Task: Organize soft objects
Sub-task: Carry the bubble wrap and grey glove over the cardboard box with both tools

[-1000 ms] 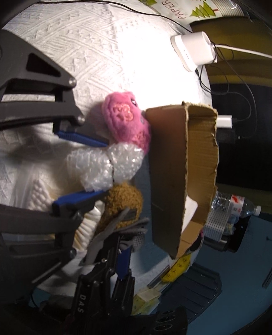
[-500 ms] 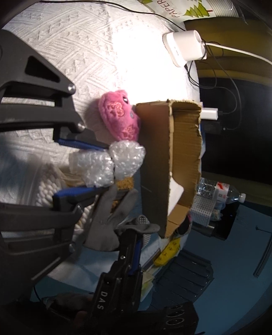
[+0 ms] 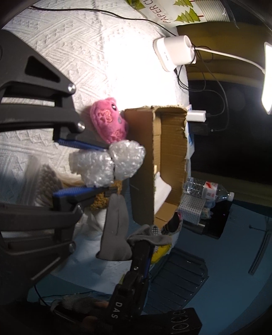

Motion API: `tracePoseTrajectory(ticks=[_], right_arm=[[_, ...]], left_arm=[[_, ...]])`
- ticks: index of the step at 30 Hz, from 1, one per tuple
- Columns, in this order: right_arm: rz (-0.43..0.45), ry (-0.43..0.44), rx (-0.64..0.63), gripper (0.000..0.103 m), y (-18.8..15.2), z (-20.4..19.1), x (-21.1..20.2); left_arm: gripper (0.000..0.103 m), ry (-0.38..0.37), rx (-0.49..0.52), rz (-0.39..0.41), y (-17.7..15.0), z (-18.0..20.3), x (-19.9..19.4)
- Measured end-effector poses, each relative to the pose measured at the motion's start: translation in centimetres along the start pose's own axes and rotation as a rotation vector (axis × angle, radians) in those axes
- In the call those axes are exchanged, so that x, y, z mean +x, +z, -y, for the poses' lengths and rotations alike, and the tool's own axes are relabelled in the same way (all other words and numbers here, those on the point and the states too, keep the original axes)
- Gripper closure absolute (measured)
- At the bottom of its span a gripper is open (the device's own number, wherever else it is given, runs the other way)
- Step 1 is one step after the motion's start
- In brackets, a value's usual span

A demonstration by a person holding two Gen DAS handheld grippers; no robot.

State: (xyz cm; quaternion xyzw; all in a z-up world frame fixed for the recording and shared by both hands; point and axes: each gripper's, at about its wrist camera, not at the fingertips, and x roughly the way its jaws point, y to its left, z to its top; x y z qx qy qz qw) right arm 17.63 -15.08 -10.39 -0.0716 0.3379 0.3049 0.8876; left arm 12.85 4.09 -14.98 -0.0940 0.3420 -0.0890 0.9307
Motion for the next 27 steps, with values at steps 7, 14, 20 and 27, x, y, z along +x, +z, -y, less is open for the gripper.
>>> tracePoseTrajectory(ticks=[7, 14, 20, 27], right_arm=[[0.038, -0.002, -0.005, 0.082, 0.6, 0.3, -1.3], [0.064, -0.006, -0.007, 0.082, 1.1, 0.8, -2.2], [0.088, -0.012, -0.005, 0.082, 1.7, 1.4, -2.9], [0.106, -0.018, -0.005, 0.082, 2.3, 1.9, -3.5]], left_arm=[[0.071, 0.019, 0.000, 0.016, 0.9, 0.0, -0.4], [0.071, 0.030, 0.007, 0.034, 1.8, 0.3, -0.7], [0.071, 0.030, 0.016, 0.055, 2.8, 0.7, -1.2], [0.071, 0.031, 0.023, 0.080, 4.0, 0.9, -1.6]])
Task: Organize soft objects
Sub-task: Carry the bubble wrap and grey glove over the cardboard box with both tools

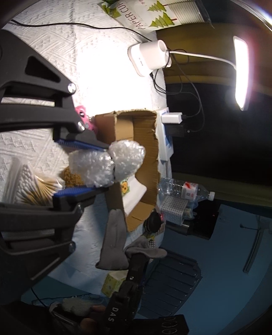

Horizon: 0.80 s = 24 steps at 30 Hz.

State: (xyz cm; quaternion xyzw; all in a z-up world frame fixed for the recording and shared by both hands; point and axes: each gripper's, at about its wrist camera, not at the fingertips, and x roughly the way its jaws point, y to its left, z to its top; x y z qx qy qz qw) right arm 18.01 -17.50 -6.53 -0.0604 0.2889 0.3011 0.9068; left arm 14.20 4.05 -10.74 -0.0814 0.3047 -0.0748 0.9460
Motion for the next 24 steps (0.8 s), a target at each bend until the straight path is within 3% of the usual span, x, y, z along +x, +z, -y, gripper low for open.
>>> tracePoseTrajectory(ticks=[24], right_arm=[[0.040, -0.010, 0.008, 0.082, 2.6, 2.0, 0.8]], left_arm=[[0.071, 0.009, 0.009, 0.035, 3.6, -0.6, 1.2]])
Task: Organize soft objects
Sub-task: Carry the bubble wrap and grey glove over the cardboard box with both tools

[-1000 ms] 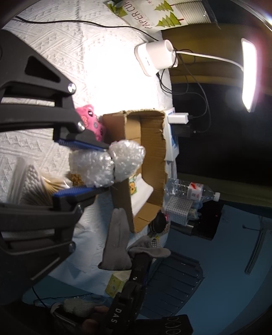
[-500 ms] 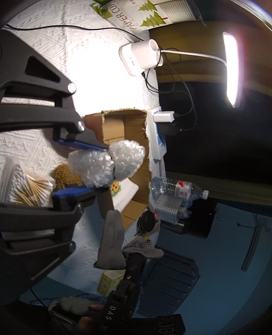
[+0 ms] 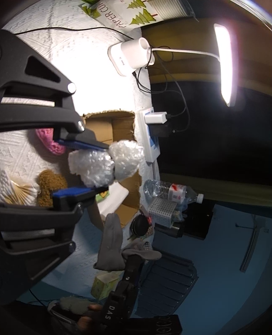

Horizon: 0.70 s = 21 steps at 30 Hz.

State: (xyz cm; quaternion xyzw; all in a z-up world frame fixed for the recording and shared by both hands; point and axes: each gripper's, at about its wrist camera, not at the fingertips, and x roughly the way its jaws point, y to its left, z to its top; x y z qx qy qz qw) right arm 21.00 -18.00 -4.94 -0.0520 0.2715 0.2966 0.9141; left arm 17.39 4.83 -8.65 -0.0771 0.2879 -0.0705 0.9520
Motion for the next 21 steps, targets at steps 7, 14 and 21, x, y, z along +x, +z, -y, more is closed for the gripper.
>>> tracePoseTrajectory(ticks=[7, 14, 21], right_arm=[[0.021, 0.017, 0.005, 0.082, 0.9, 0.6, 0.9], [0.011, 0.037, 0.015, 0.082, 1.2, 1.5, 2.6], [0.001, 0.044, 0.022, 0.082, 1.6, 2.3, 4.5]], left_arm=[[0.071, 0.023, -0.013, -0.011, 0.9, -1.3, 1.6], [0.071, 0.037, -0.023, -0.025, 1.4, -1.8, 3.6], [0.071, 0.041, -0.036, -0.064, 1.2, -2.5, 6.0]])
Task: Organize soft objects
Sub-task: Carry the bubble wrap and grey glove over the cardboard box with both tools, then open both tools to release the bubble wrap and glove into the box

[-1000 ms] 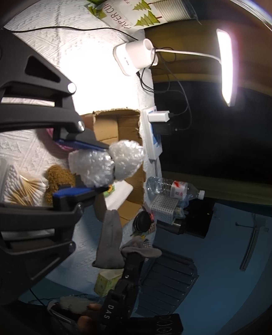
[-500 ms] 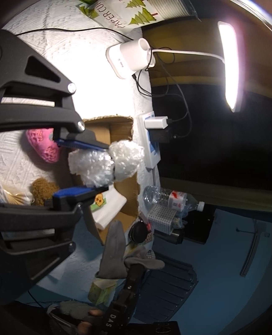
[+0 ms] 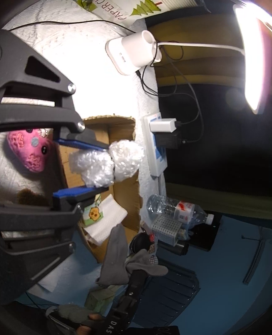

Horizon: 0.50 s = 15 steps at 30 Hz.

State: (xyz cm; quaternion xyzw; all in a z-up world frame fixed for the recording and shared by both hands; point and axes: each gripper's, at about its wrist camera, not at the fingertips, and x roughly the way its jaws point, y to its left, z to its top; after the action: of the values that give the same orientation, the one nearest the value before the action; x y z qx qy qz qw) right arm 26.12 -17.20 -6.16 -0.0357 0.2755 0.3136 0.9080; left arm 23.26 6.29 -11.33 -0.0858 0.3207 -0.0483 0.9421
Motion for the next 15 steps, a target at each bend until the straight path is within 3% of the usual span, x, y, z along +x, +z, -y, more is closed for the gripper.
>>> tracePoseTrajectory(ticks=[15], right_arm=[[-0.147, -0.065, 0.025, 0.081, -1.9, 2.5, 6.9]], left_arm=[[0.068, -0.006, -0.035, -0.102, -0.8, -1.4, 4.8]])
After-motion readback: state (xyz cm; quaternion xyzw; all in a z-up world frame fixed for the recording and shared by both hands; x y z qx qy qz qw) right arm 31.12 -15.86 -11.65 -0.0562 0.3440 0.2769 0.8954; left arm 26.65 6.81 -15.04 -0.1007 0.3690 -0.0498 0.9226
